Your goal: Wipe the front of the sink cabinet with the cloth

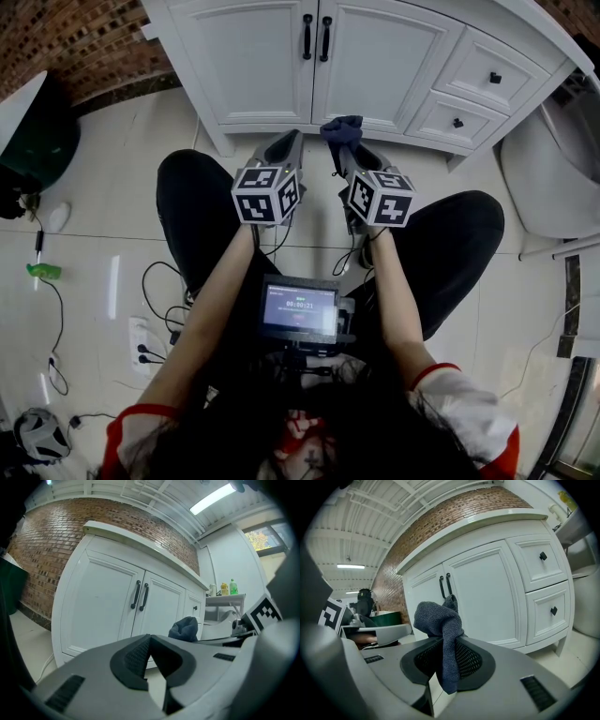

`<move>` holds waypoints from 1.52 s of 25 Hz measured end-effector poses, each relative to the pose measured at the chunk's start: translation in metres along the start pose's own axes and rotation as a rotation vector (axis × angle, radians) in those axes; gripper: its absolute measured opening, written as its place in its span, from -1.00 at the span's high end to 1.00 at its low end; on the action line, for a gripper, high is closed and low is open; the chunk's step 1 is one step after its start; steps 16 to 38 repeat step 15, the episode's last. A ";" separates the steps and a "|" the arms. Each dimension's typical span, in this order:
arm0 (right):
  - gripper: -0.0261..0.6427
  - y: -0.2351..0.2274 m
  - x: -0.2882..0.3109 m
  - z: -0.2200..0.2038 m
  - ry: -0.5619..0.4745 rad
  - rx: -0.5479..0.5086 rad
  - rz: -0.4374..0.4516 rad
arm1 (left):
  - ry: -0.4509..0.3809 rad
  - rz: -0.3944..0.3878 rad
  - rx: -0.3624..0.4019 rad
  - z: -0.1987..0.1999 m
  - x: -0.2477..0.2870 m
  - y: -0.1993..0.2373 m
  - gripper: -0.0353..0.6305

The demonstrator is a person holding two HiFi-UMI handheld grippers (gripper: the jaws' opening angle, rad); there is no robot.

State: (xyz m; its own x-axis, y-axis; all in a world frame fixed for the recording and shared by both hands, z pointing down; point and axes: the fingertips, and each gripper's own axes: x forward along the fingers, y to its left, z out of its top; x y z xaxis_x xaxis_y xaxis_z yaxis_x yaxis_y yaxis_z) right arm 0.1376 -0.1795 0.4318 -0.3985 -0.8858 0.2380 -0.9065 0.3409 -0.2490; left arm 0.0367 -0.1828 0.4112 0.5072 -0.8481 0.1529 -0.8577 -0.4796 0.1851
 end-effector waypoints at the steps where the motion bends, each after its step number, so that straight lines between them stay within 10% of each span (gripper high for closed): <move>1: 0.65 0.001 0.001 0.000 0.001 -0.002 0.001 | 0.001 -0.005 0.003 -0.001 0.000 0.000 0.79; 38: 0.65 -0.001 0.009 -0.006 0.018 -0.020 0.006 | 0.024 -0.016 0.015 -0.012 0.005 0.000 0.79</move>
